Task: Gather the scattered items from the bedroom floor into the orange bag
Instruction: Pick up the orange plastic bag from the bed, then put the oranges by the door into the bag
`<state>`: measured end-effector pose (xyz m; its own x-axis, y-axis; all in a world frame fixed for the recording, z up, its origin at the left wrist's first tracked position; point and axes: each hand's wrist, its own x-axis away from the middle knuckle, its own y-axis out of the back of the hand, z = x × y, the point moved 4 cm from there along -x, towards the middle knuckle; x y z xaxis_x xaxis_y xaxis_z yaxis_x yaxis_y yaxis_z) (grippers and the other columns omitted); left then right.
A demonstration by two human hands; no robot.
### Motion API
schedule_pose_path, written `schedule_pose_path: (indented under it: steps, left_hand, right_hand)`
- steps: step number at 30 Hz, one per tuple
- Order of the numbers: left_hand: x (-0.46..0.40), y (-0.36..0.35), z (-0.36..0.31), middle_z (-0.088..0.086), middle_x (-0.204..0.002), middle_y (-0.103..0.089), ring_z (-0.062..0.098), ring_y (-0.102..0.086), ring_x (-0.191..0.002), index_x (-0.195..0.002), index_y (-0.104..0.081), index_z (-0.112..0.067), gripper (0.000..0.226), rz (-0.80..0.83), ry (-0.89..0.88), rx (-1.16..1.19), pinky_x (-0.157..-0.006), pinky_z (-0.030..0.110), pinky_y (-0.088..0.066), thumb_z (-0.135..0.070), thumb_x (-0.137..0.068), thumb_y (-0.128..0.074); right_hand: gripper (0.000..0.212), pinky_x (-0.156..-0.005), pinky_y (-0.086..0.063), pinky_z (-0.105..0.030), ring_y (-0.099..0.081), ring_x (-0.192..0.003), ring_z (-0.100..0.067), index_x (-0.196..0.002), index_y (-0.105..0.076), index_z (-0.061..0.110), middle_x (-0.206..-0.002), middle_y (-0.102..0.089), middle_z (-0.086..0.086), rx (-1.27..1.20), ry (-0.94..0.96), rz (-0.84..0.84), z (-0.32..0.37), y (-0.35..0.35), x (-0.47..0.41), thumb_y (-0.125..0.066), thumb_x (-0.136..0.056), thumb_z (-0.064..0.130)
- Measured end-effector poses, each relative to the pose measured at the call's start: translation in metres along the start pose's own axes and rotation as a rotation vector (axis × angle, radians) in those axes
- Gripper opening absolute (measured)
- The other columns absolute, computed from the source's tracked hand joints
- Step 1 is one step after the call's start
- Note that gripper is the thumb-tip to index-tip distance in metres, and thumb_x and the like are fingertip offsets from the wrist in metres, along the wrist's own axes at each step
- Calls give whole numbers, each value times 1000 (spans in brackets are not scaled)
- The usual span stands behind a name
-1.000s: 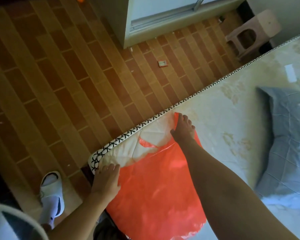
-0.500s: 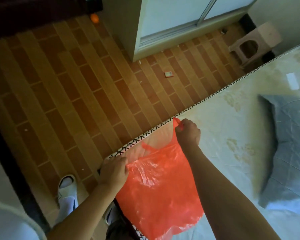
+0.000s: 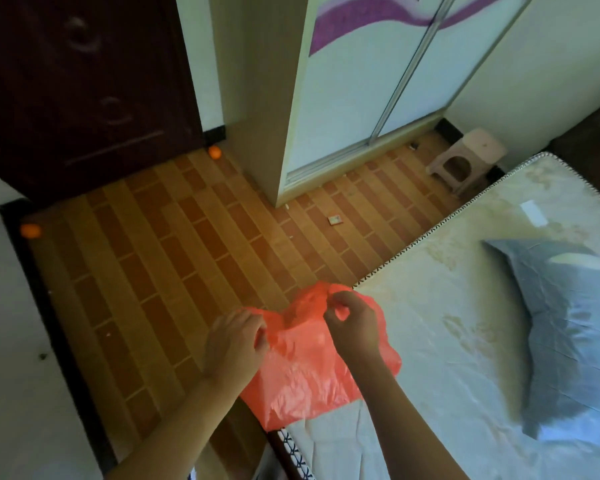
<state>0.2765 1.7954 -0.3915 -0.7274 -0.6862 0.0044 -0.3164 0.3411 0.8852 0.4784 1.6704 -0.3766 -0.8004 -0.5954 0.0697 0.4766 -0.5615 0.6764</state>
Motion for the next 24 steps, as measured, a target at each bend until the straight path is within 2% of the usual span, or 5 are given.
schedule_pose_path:
  steps: [4, 8, 11, 17, 24]
  left_hand:
    - [12, 56, -8, -15, -89, -61, 14, -60, -88, -87, -64, -30, 7, -57, -66, 31, -79, 37, -48, -28, -83, -69]
    - [25, 101, -16, -14, -92, -60, 13, -58, -91, -89, -64, -30, 9, -97, -122, 60, -82, 36, -48, -27, -83, -71]
    - [33, 130, -12, -16, -94, -62, 9, -58, -91, -91, -65, -31, 11, -121, -113, 85, -82, 34, -50, -27, -84, -73]
    - [53, 173, 5, -19, -96, -61, 5, -55, -95, -94, -68, -32, 13, -159, -91, 81, -81, 31, -52, -27, -84, -75]
    - [84, 210, 37, -24, -94, -60, 1, -54, -89, -89, -67, -35, 10, -179, -5, 66, -78, 25, -51, -45, -86, -68]
  right_hand:
    - [26, -86, -49, -15, -68, -95, -7, -104, -77, 20, -102, -75, 10, -37, 188, 44, 60, 1, 43, -69, -83, 7]
    - [44, -83, -55, -27, -67, -94, -10, -111, -74, 22, -107, -71, 12, -30, 302, 112, 111, -7, 80, -63, -73, 3]
    - [54, -81, -51, -21, -63, -90, -7, -112, -69, 24, -98, -67, 15, -63, 303, 198, 136, -11, 107, -61, -63, 3]
    - [17, -64, -50, -38, -56, -72, -10, -85, -61, 27, -79, -62, 12, 20, 290, 233, 153, -36, 137, -71, -72, 20]
    - [25, -59, -46, -40, -51, -69, -15, -77, -54, 26, -73, -53, 12, 130, 409, 148, 179, -42, 128, -78, -75, 18]
